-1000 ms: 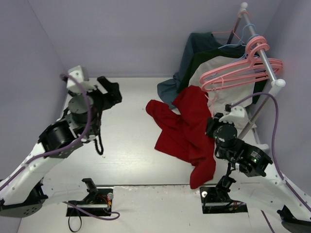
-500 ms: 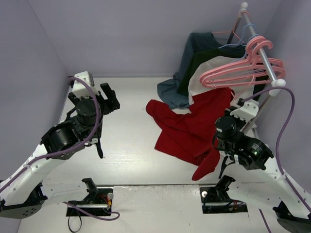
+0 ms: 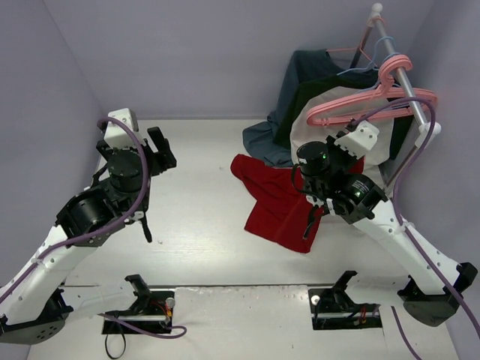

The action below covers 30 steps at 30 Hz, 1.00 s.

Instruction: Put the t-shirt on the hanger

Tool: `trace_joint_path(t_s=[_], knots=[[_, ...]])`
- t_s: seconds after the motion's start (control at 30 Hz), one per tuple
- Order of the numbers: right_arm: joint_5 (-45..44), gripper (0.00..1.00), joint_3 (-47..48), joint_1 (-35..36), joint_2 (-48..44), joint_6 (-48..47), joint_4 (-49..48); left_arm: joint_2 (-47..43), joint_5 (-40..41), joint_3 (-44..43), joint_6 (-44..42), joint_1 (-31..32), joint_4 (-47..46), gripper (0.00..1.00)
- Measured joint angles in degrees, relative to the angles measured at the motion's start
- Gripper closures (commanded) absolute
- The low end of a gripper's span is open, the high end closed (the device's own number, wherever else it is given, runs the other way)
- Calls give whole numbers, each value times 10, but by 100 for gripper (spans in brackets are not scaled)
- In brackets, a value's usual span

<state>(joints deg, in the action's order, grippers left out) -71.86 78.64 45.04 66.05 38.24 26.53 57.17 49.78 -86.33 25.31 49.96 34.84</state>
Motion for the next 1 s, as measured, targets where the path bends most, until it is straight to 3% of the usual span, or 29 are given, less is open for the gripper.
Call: trace_joint_path(t_s=[0.27,0.57,1.0], knots=[[-12,100,-88,0,-34,40,-2,-33,-18,9,-16,-31,8,31],[-69,100,-19,-6,-22,1,-2,-35,-50,9,-26,-46,10,31],[-65,100,63,-165,16,-12,-5,-41,-74,9,-40,-47,12,31]])
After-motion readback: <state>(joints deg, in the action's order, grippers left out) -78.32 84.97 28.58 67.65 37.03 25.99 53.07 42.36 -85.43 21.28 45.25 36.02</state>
